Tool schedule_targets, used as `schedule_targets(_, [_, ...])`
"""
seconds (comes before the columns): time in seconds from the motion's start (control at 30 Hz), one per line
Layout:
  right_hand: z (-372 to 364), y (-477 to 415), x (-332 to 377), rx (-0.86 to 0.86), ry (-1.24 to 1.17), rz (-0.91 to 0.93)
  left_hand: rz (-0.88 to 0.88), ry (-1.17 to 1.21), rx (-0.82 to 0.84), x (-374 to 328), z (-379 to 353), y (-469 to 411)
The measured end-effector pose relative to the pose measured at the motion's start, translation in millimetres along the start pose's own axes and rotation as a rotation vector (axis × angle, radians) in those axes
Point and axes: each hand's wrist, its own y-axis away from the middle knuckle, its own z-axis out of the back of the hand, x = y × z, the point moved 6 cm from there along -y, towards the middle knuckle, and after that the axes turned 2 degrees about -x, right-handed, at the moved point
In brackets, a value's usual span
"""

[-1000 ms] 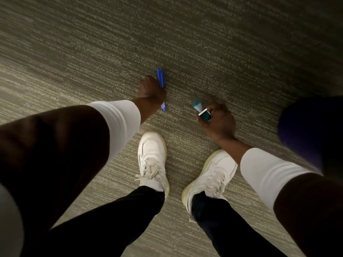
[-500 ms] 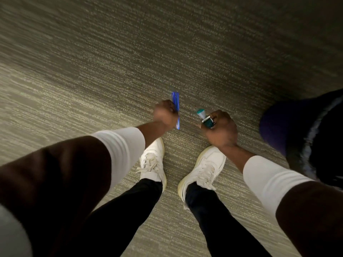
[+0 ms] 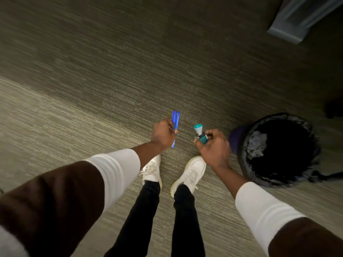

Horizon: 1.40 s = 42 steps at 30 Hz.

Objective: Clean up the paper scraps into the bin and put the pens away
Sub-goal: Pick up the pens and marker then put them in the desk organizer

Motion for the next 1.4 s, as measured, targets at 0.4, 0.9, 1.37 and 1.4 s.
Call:
schedule_targets(0.4, [106, 36, 71, -0.065, -0.170, -0.054, -0.164, -0.059, 0.001, -72, 81, 62])
schedule_targets(0.9, [210, 102, 128, -0.052, -0.154, -0.084, -0.176, 0.018, -0.090, -130, 182, 141])
schedule_targets(1.37, [331, 143, 223, -0.190, -0.153, 0.002, -0.297, 0.037, -0.106, -227, 277, 203])
schedule_targets(1.4, [339, 144, 229, -0.210, -0.164, 0.008, -0.312, 0.038, -0.101, -233, 284, 206])
